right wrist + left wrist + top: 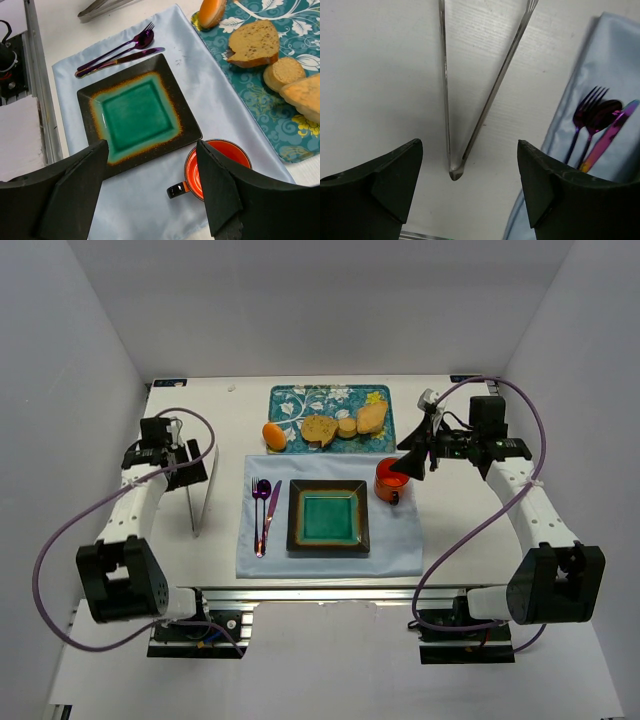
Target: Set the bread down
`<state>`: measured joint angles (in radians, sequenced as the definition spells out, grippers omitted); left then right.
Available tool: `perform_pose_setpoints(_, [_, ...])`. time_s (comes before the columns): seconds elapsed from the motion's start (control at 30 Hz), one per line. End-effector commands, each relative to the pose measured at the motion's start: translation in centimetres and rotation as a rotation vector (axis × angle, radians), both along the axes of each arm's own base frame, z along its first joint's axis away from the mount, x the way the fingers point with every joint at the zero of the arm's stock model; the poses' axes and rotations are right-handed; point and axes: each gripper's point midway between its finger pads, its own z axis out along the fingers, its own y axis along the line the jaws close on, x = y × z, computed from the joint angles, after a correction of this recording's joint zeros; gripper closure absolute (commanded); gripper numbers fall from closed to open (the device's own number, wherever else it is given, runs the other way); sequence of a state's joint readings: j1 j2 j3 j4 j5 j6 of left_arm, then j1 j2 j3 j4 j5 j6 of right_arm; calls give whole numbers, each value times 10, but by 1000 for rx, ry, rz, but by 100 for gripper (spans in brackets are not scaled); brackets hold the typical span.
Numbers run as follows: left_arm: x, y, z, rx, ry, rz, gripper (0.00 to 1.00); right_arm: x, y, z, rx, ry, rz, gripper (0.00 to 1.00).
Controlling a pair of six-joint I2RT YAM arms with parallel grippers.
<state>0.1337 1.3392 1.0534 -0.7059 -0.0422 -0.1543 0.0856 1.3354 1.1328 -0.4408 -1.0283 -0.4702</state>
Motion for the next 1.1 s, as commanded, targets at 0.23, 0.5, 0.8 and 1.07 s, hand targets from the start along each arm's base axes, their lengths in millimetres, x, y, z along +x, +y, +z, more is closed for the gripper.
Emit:
perform_pose_setpoints(0.23, [20, 4, -62, 52, 131, -185, 13, -10, 3, 2, 11, -35, 31, 23])
perform_pose_setpoints(0.5, [18, -9, -97, 6, 169, -288, 13, -3, 2, 0, -3, -29, 12, 22])
perform_pose_setpoints(0.8, [11, -8, -119, 19, 159, -292, 17, 8, 3, 6, 1, -13, 2, 22])
perform_pose_setpoints(1.07, [13, -4, -121, 32, 112, -218, 47, 6, 1, 5, -8, -11, -6, 21])
